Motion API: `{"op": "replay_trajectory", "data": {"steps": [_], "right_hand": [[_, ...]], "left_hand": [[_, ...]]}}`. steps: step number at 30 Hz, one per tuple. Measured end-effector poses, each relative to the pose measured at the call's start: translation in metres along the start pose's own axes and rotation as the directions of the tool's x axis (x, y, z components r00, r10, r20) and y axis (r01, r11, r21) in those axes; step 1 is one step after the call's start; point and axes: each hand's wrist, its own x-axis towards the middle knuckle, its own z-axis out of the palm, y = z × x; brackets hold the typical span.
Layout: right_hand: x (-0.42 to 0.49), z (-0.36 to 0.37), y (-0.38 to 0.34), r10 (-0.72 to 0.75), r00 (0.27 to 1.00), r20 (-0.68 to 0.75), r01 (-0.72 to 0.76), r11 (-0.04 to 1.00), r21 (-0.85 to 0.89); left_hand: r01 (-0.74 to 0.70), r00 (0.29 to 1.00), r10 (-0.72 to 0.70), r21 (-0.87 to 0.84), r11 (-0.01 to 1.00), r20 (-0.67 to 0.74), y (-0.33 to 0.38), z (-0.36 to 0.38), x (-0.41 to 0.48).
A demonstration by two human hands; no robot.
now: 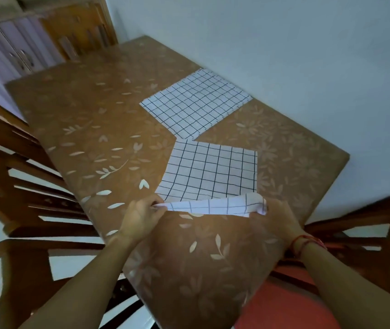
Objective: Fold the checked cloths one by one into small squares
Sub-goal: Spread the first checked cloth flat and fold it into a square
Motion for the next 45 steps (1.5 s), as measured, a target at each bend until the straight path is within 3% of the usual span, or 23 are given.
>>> {"op": "replay_trajectory", "data": {"steps": [3,6,8,14,19,23,27,31,36,41,45], "right_hand": [[-0.010,0.003,0.006,0.011,1.000,0.020,-0.011,1.000,0.001],[-0.017,0.007,0.013,0.007,0.983,0.183,-0.003,1.000,-0.026],[-0.022,0.009,0.015,0.027,0.978,0.209,-0.034,0.999,0.032],[-0.018,0.013,0.022,-0.027,0.972,0.235,-0.001,0.993,0.118],[-0.010,0.015,0.017,0.064,0.986,0.152,-0.110,0.942,0.318],[0.007,0.016,0.007,0.088,0.996,0.031,-0.092,0.898,0.431],[0.035,0.019,0.001,0.121,0.993,0.000,-0.107,0.875,0.472],[0.062,0.025,-0.005,0.143,0.990,-0.017,-0.114,0.853,0.510],[0.091,0.034,-0.004,0.195,0.981,-0.004,-0.163,0.833,0.528],[0.108,0.044,-0.002,0.232,0.973,0.005,-0.187,0.769,0.611],[0.102,0.048,0.003,0.206,0.978,0.022,-0.182,0.807,0.562]], "left_hand": [[0.049,0.996,-0.044,-0.064,0.997,0.071,0.003,-0.010,-0.014],[0.055,0.983,-0.039,-0.084,0.995,0.179,0.000,-0.018,-0.022],[0.070,0.975,-0.055,-0.059,0.996,0.217,-0.004,-0.023,-0.022],[0.135,0.973,-0.120,-0.065,0.989,0.197,-0.006,-0.031,-0.017],[0.139,0.989,-0.132,-0.129,0.982,0.061,0.001,-0.031,-0.004],[0.169,0.985,-0.172,-0.195,0.966,0.004,-0.002,-0.031,0.016],[0.239,0.970,-0.242,-0.270,0.933,0.024,-0.013,-0.028,0.038],[0.378,0.922,-0.375,-0.424,0.823,0.092,-0.027,-0.018,0.048],[0.477,0.872,-0.468,-0.458,0.750,0.141,-0.047,0.001,0.052],[0.503,0.858,-0.490,-0.446,0.740,0.155,-0.057,0.018,0.045],[0.523,0.851,-0.495,-0.375,0.766,0.176,-0.069,0.022,0.038]]}}
